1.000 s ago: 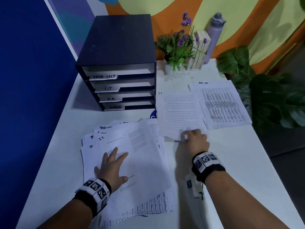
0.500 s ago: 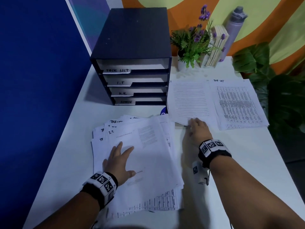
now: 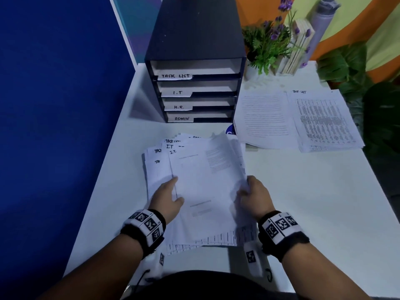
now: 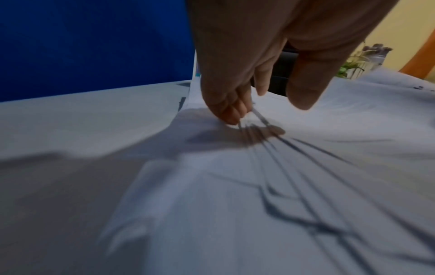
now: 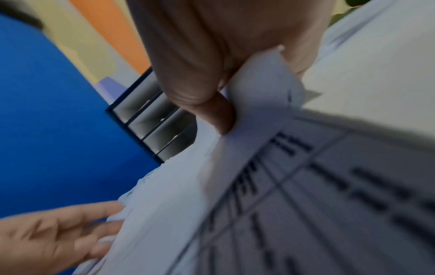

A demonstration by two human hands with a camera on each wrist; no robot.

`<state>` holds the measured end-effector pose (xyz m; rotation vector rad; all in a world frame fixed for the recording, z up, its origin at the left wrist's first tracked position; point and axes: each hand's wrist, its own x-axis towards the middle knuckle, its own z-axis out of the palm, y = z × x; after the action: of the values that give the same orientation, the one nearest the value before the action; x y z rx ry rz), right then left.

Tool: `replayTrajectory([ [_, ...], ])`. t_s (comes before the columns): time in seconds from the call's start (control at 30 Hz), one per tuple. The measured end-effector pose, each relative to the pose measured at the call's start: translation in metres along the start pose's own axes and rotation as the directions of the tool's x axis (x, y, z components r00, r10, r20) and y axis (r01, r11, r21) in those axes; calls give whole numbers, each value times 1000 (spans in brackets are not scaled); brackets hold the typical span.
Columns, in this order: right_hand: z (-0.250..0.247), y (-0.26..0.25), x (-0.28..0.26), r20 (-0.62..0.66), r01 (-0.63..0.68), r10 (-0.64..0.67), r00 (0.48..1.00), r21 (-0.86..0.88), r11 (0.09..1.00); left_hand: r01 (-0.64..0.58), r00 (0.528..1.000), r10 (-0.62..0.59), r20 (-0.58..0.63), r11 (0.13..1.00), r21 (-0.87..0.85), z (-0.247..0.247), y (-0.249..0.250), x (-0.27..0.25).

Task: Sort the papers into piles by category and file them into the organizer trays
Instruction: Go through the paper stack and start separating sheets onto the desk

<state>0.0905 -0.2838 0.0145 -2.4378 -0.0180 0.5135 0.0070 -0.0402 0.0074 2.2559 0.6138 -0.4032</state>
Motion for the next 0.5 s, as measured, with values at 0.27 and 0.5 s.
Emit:
replayTrajectory([
  [0.27,-14,25,-12,-114,-162,171,979,83,983,185,973,-160,-166,972,146,-2,-5,-4],
  [0.5,-4,25,-23,-161,-169,200,966,187,968,228,961,-221,-167,973,22,-4,-4,5],
])
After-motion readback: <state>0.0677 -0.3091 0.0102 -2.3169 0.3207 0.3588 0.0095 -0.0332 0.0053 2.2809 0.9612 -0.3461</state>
